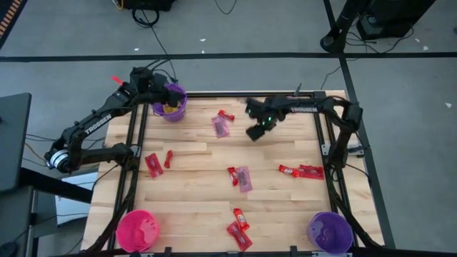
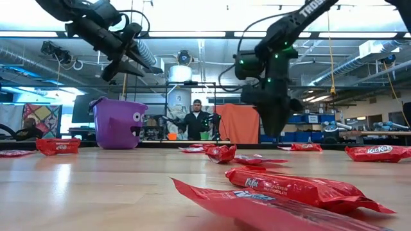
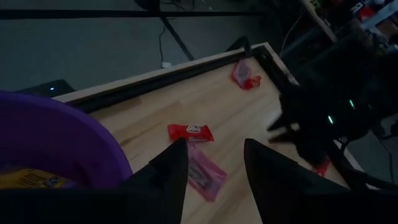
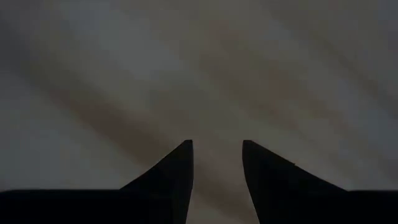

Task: Sort candy by brand, put in halloween buckets
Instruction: Put the red candy into the bottom purple bucket

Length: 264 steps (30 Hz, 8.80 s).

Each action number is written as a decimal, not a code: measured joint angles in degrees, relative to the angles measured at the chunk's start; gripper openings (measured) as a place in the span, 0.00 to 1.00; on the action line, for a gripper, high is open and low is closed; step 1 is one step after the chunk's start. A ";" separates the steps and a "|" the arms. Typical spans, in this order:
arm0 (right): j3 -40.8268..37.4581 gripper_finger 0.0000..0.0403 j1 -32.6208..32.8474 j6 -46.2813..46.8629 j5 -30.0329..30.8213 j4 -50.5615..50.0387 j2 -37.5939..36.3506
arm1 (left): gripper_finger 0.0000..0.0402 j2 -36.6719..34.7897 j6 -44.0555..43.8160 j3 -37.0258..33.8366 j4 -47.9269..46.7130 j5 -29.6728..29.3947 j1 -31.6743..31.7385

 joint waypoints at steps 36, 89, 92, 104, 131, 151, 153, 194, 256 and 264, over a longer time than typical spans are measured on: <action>-0.02 0.39 -18.53 9.33 -1.07 21.63 0.07 | 0.40 0.02 -12.09 0.00 8.82 -8.23 -5.44; 12.10 0.15 4.51 12.91 -11.63 30.98 20.40 | 0.40 -0.37 3.10 0.00 8.26 1.25 -6.78; 12.09 0.03 4.51 8.11 -12.43 31.36 20.52 | 0.40 -0.37 3.10 0.00 8.26 1.25 -6.78; 11.98 0.01 7.47 1.60 -12.75 12.04 6.94 | 0.40 -0.37 1.97 -0.02 5.57 3.69 -8.53; 11.98 0.01 48.92 45.57 -35.71 -36.52 -28.00 | 0.40 -0.31 13.68 -0.02 6.82 -0.97 -19.17; 11.98 0.06 74.20 56.81 -35.19 -28.41 -17.62 | 0.40 -0.31 0.94 -0.04 8.75 -12.28 -19.63; 11.98 0.11 75.14 56.23 -35.01 -28.97 -16.59 | 0.40 -0.31 -0.28 -0.04 8.20 -12.07 -20.15; 11.98 0.37 15.83 16.62 17.44 -13.56 -14.15 | 0.40 7.26 -0.79 -0.04 5.51 -7.27 -26.69; 31.54 0.33 -20.88 -7.77 8.23 -14.46 17.52 | 0.31 19.54 -5.64 -0.02 31.36 -7.61 -25.09; 41.69 0.33 -23.10 -20.70 11.20 -33.78 29.37 | 0.31 19.52 -6.09 -0.02 31.47 -4.80 -25.07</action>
